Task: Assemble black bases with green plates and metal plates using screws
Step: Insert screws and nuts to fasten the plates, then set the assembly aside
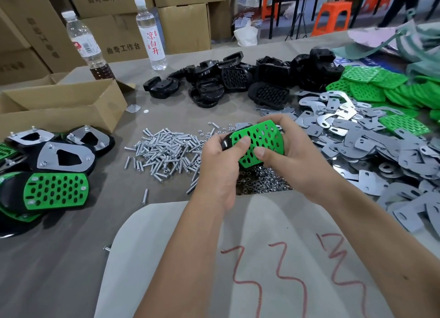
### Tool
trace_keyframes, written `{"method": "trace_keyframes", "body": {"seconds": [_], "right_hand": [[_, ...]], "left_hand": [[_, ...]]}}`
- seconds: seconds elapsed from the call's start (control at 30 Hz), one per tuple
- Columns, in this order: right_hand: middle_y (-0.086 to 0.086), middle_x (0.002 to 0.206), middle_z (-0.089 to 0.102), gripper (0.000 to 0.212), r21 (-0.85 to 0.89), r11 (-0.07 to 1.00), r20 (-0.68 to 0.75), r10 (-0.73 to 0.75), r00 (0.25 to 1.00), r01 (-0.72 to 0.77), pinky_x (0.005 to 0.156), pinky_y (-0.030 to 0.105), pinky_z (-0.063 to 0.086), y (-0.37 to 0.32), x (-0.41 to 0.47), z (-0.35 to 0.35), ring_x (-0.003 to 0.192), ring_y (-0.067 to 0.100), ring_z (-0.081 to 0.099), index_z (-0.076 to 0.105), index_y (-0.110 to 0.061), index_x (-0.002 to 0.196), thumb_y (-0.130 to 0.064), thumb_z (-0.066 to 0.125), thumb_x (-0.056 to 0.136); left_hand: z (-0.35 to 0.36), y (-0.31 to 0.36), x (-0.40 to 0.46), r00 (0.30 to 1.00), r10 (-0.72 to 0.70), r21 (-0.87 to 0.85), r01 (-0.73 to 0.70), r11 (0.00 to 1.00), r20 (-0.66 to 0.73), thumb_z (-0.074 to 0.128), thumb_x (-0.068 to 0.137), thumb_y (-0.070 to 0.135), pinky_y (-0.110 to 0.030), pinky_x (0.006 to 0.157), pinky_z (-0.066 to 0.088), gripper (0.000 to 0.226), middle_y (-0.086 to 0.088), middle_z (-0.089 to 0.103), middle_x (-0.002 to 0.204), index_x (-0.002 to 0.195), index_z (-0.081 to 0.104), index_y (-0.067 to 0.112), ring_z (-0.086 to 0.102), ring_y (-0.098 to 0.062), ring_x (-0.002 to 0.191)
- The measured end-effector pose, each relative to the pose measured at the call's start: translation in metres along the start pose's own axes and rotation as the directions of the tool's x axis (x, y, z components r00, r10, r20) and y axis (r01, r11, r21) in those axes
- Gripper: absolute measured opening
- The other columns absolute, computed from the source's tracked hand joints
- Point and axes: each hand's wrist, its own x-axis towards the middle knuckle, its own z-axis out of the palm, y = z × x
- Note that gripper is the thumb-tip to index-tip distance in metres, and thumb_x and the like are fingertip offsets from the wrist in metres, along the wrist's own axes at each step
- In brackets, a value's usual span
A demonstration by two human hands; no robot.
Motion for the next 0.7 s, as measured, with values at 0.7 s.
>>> {"method": "trace_keyframes", "body": {"seconds": [0.7], "right_hand": [[-0.014, 0.073, 0.075, 0.042, -0.242, 0.967, -0.248, 0.012, 0.969, -0.074, 0.052, 0.015, 0.046, 0.005, 0.003, 0.003, 0.057, 0.004, 0.066, 0.049, -0.03, 0.11, -0.027, 0.083, 0.087]], "left_hand": [[0.0, -0.002, 0.011, 0.984, 0.067, -0.006, -0.069, 0.998, -0.167, 0.08, 0.084, -0.001, -0.056, 0.085, 0.06, 0.022, -0.017, 0.075, 0.1, 0.101, 0.068, 0.006, 0.073, -0.039, 0.09]]}}
